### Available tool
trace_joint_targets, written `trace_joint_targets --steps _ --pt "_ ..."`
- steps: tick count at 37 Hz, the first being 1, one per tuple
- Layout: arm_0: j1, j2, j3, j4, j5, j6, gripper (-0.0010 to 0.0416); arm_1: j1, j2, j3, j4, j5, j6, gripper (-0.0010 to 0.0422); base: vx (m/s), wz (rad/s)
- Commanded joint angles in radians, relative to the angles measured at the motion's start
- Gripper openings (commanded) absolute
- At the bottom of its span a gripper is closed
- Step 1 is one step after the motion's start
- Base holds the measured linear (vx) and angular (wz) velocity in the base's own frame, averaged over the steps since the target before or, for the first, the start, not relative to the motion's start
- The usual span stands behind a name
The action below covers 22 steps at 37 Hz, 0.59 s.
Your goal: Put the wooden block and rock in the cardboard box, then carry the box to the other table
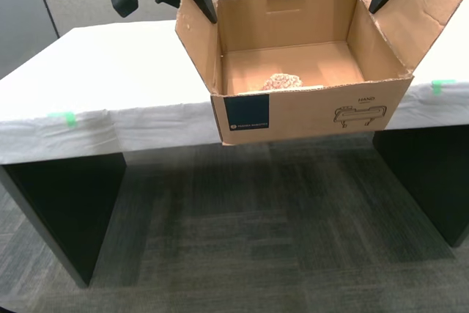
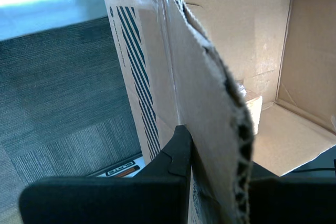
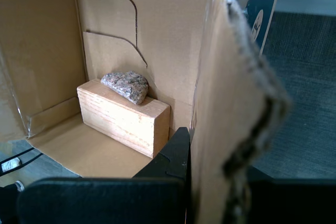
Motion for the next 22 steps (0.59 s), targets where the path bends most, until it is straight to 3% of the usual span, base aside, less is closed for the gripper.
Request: trace_joint_targets --steps 1,22 --pt "0.003 0.000 0.001 0.006 -0.037 0.000 -0.0001 -0.005 -0.002 0.003 0.018 0.037 -0.006 -0.0001 0.155 -0.005" --pt "0.006 0.000 0.001 0.008 -0.037 0.009 -0.0001 -0.021 -0.002 0.003 0.020 0.037 -0.046 -0.0001 0.152 -0.001"
